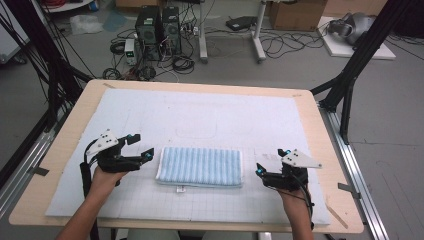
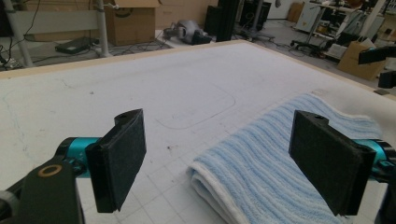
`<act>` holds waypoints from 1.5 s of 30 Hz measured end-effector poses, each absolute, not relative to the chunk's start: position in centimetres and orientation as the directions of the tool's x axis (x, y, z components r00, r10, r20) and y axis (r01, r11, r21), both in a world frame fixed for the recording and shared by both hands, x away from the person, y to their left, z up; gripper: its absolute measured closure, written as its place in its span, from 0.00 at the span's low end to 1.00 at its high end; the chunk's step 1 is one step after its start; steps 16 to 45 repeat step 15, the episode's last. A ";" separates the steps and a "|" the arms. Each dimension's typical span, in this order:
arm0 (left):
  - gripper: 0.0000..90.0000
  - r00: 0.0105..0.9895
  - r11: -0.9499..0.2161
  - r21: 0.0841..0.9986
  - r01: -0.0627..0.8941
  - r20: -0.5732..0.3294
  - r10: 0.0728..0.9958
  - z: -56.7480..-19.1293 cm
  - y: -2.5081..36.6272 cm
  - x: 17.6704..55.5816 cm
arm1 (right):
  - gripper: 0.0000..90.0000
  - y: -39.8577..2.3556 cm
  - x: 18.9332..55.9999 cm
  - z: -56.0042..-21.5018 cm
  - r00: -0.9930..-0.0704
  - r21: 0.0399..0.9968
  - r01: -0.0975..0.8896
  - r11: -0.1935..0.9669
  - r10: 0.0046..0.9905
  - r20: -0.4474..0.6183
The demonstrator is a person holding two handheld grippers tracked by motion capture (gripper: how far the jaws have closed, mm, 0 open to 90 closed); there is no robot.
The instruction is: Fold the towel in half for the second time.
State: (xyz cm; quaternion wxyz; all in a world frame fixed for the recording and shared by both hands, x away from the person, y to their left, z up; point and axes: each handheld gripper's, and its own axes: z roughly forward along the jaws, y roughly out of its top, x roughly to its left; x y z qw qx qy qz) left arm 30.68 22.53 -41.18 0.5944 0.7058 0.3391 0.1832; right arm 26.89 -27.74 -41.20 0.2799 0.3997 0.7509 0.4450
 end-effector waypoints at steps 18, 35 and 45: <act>0.22 0.696 -0.062 0.962 0.266 -0.146 0.703 -41.3 22.6 30.8 | 0.13 -27.8 27.0 -41.3 -0.526 0.890 0.351 0.290 0.848 -0.068; 0.22 0.696 -0.062 0.962 0.266 -0.146 0.703 -41.3 22.6 30.8 | 0.13 -27.8 27.0 -41.3 -0.526 0.890 0.351 0.290 0.848 -0.068; 0.22 0.696 -0.062 0.962 0.266 -0.146 0.703 -41.3 22.6 30.8 | 0.13 -27.8 27.0 -41.3 -0.526 0.890 0.351 0.290 0.848 -0.068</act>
